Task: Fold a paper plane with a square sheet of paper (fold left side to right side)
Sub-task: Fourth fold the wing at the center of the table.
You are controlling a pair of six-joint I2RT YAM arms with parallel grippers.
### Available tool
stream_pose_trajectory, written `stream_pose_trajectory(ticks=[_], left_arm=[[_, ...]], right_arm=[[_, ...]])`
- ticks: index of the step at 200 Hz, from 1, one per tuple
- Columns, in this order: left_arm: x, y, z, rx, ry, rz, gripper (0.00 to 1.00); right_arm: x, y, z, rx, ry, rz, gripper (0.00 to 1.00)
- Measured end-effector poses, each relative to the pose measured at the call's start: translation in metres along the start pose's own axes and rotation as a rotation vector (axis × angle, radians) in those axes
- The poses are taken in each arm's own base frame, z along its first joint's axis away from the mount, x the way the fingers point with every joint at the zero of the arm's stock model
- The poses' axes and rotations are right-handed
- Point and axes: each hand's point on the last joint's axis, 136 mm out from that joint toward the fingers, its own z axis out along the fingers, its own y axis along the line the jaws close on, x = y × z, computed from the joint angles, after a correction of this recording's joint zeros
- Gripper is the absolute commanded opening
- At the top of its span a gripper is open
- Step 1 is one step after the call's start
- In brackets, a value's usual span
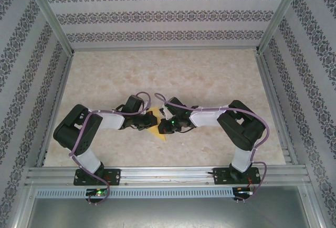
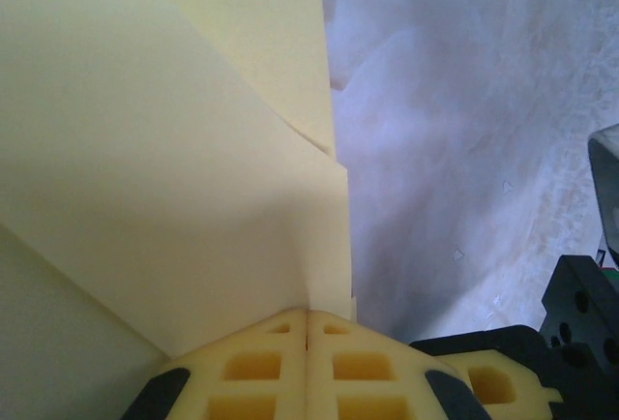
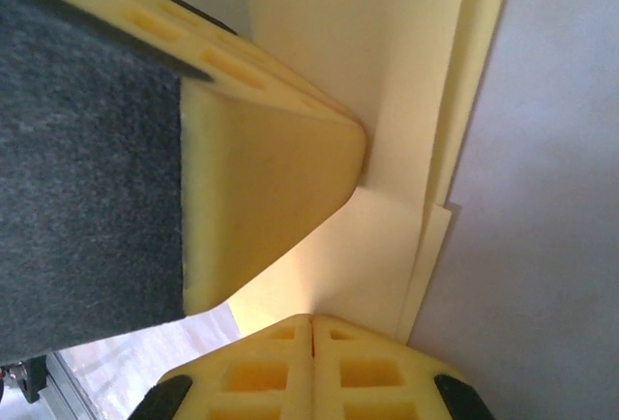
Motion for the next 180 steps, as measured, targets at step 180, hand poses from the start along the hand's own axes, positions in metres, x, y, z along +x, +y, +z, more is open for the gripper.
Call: stream_pose_trajectory(ticks=[180], left_arm=[[-0.038, 0.012, -0.007, 0.063, 0.027, -0.032, 0.00]], right_arm=[[-0.003, -0.001, 0.000, 0.010, -0.010, -0.027, 0.00]])
